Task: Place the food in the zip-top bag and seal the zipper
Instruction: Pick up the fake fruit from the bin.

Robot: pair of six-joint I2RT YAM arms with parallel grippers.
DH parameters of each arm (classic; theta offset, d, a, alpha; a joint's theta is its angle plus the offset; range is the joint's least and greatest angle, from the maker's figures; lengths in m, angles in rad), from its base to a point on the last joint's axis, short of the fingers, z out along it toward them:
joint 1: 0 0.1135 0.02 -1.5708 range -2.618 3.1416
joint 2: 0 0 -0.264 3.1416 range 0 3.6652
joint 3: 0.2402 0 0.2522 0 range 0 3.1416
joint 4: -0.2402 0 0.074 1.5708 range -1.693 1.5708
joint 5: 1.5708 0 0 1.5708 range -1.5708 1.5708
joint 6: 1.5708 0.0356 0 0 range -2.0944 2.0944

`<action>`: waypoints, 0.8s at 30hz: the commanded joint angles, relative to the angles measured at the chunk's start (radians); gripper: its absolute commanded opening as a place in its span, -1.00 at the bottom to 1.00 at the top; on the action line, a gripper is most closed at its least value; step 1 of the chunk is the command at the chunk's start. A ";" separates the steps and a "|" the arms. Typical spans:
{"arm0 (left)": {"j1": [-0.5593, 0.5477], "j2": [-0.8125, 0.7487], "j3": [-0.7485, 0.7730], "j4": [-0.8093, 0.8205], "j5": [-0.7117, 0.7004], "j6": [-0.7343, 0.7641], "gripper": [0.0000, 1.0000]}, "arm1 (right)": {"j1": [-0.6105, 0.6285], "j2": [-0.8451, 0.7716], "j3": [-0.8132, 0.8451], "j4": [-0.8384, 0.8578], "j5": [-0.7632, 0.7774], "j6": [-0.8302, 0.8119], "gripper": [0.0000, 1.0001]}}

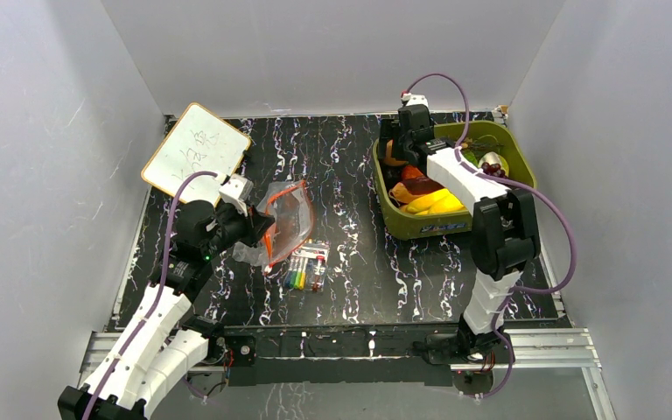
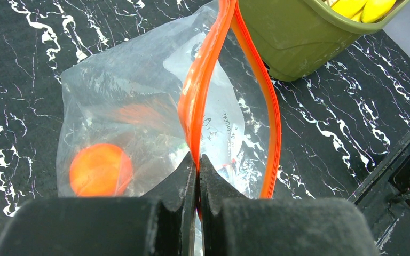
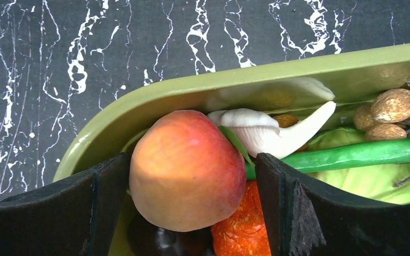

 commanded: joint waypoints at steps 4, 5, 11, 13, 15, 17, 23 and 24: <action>-0.003 -0.024 0.003 0.014 0.005 0.019 -1.00 | -0.008 -0.007 -0.011 0.045 -0.016 -0.005 0.48; -0.003 -0.024 0.003 0.012 0.004 0.019 -1.00 | -0.008 -0.009 -0.012 0.043 -0.013 -0.007 0.42; -0.004 -0.022 0.005 0.015 0.004 0.019 -1.00 | -0.008 -0.058 -0.026 0.035 0.012 -0.020 0.29; -0.003 -0.021 0.005 0.012 0.006 0.019 -1.00 | -0.008 -0.078 -0.037 0.032 0.016 -0.021 0.27; -0.004 -0.023 0.005 0.012 0.006 0.018 -1.00 | -0.008 -0.098 -0.048 0.027 0.024 -0.021 0.23; -0.003 -0.024 0.005 0.011 0.007 0.022 -1.00 | -0.008 -0.131 -0.055 0.015 0.048 -0.006 0.21; -0.003 -0.013 0.007 0.011 0.006 0.022 -1.00 | -0.008 -0.216 -0.099 -0.013 0.067 0.020 0.17; -0.003 -0.013 0.008 0.009 0.005 0.022 -1.00 | -0.008 -0.230 -0.104 -0.019 0.061 0.025 0.17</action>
